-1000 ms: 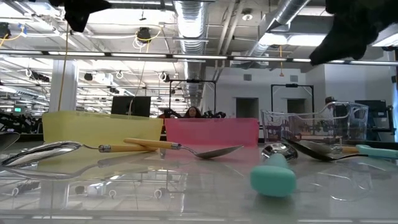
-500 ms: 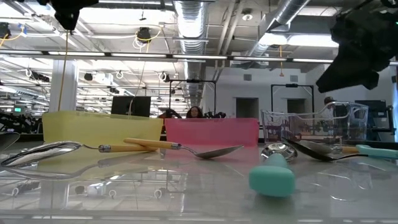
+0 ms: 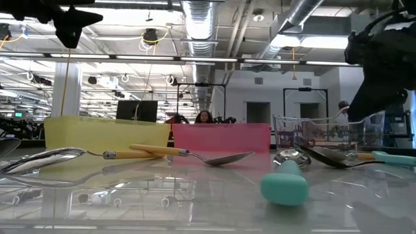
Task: Sort silverware by color (type)
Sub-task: Put the yellow spoon into the yellow bin
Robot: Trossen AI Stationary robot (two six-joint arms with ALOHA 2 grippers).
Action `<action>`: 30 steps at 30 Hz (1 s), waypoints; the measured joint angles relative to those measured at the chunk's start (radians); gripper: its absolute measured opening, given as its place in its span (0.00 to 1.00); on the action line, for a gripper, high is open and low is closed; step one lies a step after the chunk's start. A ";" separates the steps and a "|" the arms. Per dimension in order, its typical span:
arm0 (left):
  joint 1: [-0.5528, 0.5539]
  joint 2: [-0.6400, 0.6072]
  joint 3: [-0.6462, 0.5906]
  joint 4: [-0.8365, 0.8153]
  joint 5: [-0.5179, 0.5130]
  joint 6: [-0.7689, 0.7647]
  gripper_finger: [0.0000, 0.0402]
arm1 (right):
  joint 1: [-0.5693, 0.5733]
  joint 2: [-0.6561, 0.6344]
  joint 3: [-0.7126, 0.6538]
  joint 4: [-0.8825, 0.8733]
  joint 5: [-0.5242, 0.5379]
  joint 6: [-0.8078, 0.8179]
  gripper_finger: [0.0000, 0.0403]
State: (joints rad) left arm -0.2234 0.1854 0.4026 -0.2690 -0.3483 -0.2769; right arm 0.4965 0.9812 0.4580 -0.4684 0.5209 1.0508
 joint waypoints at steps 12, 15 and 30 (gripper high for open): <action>0.000 -0.005 -0.035 -0.003 -0.004 -0.023 0.42 | -0.062 0.033 0.001 -0.043 -0.026 0.067 0.58; 0.000 -0.005 -0.035 -0.008 -0.004 -0.016 0.42 | -0.094 0.033 0.001 -0.062 -0.026 0.054 0.58; 0.000 -0.003 -0.035 -0.036 -0.006 0.038 0.42 | -0.324 0.054 0.107 -0.016 -0.131 -0.458 0.58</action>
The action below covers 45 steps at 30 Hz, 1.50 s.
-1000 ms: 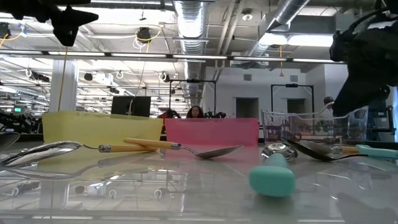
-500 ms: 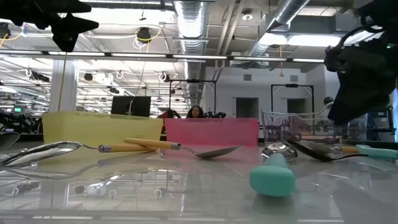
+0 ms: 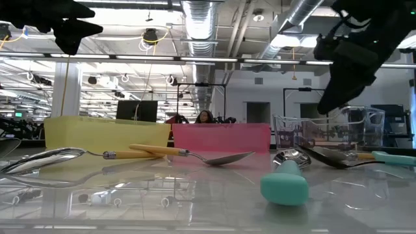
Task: Sort silverware by color (type)
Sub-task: Put the yellow spoon into the yellow bin
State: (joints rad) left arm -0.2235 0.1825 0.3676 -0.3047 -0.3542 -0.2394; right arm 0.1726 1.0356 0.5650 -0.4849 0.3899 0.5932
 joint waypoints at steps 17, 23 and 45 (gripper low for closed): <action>0.000 0.000 0.000 -0.020 0.000 -0.017 0.42 | -0.042 0.309 0.092 -0.196 -0.237 -0.331 0.58; 0.000 0.000 0.000 -0.020 0.000 -0.018 0.42 | -0.024 0.358 0.092 -0.196 -0.235 -0.333 0.61; 0.000 0.000 0.001 -0.019 -0.001 -0.019 0.42 | -0.142 0.452 0.097 -0.180 -0.334 -0.342 0.50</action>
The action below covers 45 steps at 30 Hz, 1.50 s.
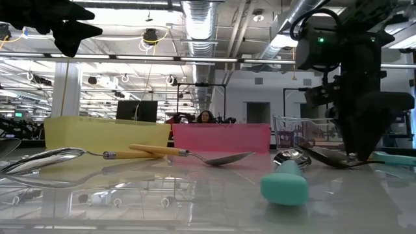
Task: Sort silverware by color (type)
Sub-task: Put the yellow spoon into the yellow bin
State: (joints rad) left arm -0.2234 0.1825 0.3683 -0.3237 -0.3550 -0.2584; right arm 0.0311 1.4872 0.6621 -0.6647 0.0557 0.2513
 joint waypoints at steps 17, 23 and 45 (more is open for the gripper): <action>0.000 0.000 0.000 0.000 -0.011 -0.015 0.42 | -0.003 0.013 0.071 -0.020 0.080 0.063 0.17; 0.000 0.000 0.000 0.000 -0.020 -0.016 0.42 | -0.007 0.011 0.143 0.005 0.192 0.056 0.17; 0.000 0.022 -0.103 0.307 -0.045 0.002 0.42 | -0.023 0.056 0.190 1.136 0.289 -0.203 0.17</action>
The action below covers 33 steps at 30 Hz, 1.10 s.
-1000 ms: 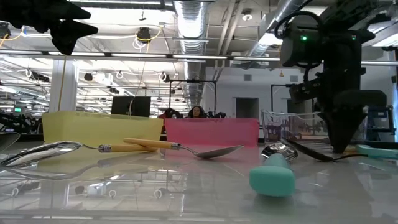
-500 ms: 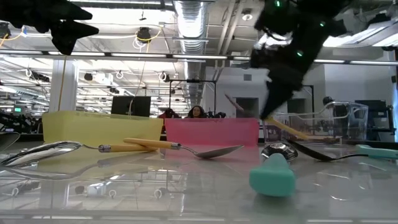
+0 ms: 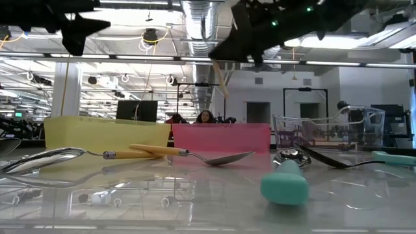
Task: Sort silverware by color (type)
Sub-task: Put the yellow spoon into the yellow bin
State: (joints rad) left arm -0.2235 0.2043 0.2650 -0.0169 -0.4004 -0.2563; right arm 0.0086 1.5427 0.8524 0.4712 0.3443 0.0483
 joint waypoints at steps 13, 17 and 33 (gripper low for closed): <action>0.000 0.098 -0.119 0.252 0.011 0.035 0.48 | 0.000 0.162 0.039 0.274 -0.056 0.018 0.18; 0.000 0.157 -0.119 0.267 -0.008 0.050 0.58 | 0.004 0.194 0.070 0.269 -0.061 0.022 0.20; 0.019 0.539 -0.119 0.656 -0.001 0.079 0.67 | 0.019 0.199 0.164 0.316 -0.198 -0.021 0.19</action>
State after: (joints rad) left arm -0.2046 0.7435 0.1462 0.6393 -0.4018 -0.1772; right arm 0.0278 1.7420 1.0161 0.7868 0.1461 0.0278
